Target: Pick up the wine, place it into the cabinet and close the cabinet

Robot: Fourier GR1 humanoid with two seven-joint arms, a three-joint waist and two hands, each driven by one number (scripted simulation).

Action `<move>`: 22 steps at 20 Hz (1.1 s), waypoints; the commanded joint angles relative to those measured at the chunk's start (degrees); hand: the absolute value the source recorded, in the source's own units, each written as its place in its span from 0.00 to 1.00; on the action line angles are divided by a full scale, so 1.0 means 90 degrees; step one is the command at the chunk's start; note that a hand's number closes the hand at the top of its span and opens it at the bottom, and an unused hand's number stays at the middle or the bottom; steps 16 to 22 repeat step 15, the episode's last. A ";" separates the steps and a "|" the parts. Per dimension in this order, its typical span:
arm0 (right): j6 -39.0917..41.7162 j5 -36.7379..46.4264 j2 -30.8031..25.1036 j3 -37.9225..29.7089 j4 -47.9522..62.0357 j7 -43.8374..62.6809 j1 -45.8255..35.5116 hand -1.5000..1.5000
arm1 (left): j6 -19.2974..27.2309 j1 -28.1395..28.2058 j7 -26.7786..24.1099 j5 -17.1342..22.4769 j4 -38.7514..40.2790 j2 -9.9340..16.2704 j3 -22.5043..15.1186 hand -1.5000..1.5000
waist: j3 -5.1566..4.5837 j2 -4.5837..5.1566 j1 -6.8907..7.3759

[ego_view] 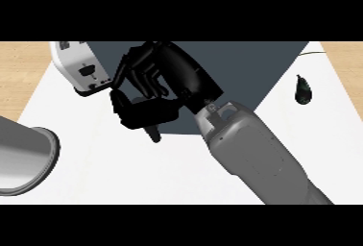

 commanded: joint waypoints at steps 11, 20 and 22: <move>0.0511 0.0100 -0.0923 -0.1009 0.1456 -0.1255 -0.0272 1.00 | 0.0752 -0.1177 0.0334 -0.0759 0.0324 -0.0532 -0.1142 0.00 | 0.0028 0.0140 -0.0102; 0.0547 0.0077 -0.0841 -0.0999 0.1579 -0.1185 -0.0461 1.00 | 0.1056 -0.1564 0.0411 -0.0946 0.0590 -0.0721 -0.1389 0.00 | 0.0025 0.0149 -0.0135; 0.0547 0.0077 -0.0841 -0.0999 0.1579 -0.1185 -0.0461 1.00 | 0.1056 -0.1564 0.0411 -0.0946 0.0590 -0.0721 -0.1389 0.00 | 0.0025 0.0149 -0.0135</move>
